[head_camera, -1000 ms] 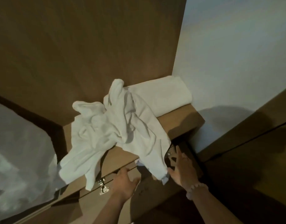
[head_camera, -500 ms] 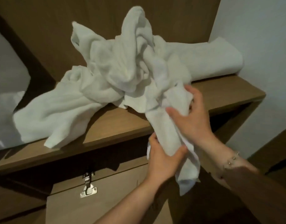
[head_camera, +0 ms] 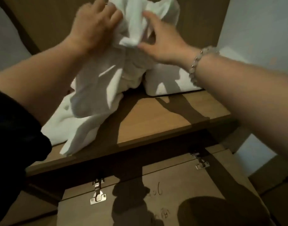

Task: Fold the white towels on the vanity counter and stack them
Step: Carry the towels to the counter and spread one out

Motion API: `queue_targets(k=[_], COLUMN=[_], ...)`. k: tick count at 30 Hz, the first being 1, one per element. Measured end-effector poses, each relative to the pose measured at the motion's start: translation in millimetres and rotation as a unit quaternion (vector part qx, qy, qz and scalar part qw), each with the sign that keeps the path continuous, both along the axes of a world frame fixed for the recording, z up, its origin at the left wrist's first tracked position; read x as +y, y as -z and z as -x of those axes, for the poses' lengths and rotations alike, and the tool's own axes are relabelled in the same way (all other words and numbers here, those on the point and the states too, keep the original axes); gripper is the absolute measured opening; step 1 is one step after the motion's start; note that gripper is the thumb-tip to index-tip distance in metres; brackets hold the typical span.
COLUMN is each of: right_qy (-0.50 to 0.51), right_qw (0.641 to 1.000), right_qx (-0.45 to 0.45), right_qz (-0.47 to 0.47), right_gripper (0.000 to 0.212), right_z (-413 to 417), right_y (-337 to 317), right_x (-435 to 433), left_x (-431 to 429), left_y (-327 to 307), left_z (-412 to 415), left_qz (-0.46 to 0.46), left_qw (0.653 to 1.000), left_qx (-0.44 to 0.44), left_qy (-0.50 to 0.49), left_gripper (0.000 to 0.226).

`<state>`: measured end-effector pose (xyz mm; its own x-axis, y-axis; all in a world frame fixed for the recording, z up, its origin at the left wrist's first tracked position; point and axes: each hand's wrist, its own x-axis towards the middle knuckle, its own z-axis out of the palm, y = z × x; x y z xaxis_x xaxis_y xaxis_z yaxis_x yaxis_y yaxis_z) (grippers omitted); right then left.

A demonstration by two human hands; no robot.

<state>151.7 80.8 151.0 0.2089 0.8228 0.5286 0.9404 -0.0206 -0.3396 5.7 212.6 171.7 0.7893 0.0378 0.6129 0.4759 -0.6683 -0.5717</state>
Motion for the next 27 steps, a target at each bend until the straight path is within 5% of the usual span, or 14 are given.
queue_targets(k=[6, 10, 14, 19, 23, 27], right_qy=[-0.003, -0.001, -0.006, 0.028, 0.065, 0.126], right_qw=[0.974, 0.97, 0.979, 0.988, 0.996, 0.965], right_qx=[-0.072, -0.052, 0.05, 0.05, 0.055, 0.196], right_qz=[0.215, 0.237, 0.196, 0.144, -0.012, -0.122], right_gripper=[0.048, 0.045, 0.042, 0.043, 0.039, 0.034], right_z=[-15, -11, -3, -3, 18, 52], right_y=[87, 116, 114, 168, 214, 289], right_x=[16, 7, -10, -66, -108, -160], left_x=[7, -22, -19, -43, -91, -178], left_y=[73, 146, 140, 126, 145, 198], left_z=[-28, -39, -32, -21, -9, 17], left_qz=[0.016, 0.209, 0.243, 0.341, 0.363, 0.385], left_qw=[0.992, 0.971, 0.961, 0.927, 0.926, 0.902], left_qx=[0.121, 0.115, 0.128, 0.119, -0.041, -0.18], left_qy=[0.019, -0.025, -0.043, -0.101, -0.092, 0.076], left_gripper=[0.012, 0.028, 0.047, 0.048, 0.047, 0.039])
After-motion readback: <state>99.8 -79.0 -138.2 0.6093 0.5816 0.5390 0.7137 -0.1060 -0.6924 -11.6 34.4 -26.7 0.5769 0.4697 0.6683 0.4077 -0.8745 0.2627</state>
